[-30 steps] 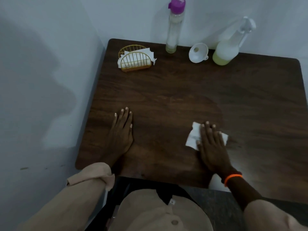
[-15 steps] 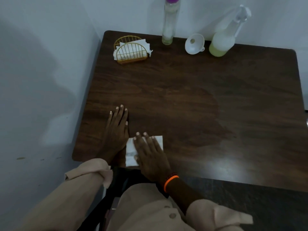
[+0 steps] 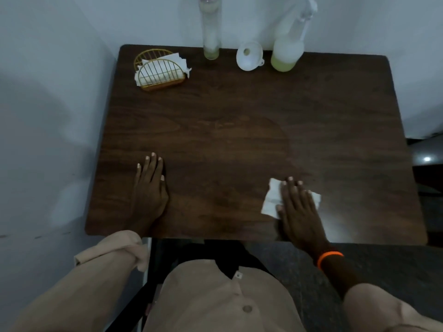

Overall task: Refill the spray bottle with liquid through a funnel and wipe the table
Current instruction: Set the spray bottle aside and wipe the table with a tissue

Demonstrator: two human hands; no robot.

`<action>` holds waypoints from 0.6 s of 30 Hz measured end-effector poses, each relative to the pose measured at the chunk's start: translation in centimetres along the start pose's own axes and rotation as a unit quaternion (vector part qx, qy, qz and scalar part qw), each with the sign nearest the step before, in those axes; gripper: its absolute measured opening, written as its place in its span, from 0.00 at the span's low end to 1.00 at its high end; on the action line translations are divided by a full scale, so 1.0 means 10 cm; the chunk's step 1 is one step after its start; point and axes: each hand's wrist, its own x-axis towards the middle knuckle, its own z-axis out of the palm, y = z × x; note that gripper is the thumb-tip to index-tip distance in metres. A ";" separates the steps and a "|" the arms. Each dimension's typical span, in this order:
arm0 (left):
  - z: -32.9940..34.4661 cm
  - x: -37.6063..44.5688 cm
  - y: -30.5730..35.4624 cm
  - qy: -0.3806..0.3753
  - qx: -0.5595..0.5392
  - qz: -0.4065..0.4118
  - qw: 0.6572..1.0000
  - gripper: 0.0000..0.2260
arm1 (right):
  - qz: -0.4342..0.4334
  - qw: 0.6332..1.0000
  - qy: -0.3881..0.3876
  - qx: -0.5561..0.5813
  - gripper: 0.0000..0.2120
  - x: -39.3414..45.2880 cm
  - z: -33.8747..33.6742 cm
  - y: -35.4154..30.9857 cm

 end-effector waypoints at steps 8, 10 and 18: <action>0.04 -0.06 0.03 0.019 0.001 -0.004 1.000 0.23 | 0.002 1.000 -0.007 -0.003 0.30 -0.09 0.06 -0.39; 0.04 -0.06 0.03 0.019 0.001 -0.003 1.000 0.23 | -0.037 0.999 -0.021 0.009 0.30 -0.04 0.10 -0.74; 0.05 -0.07 0.01 0.002 -0.001 -0.007 1.000 0.24 | -0.219 0.975 -0.041 0.025 0.29 0.07 0.30 -1.96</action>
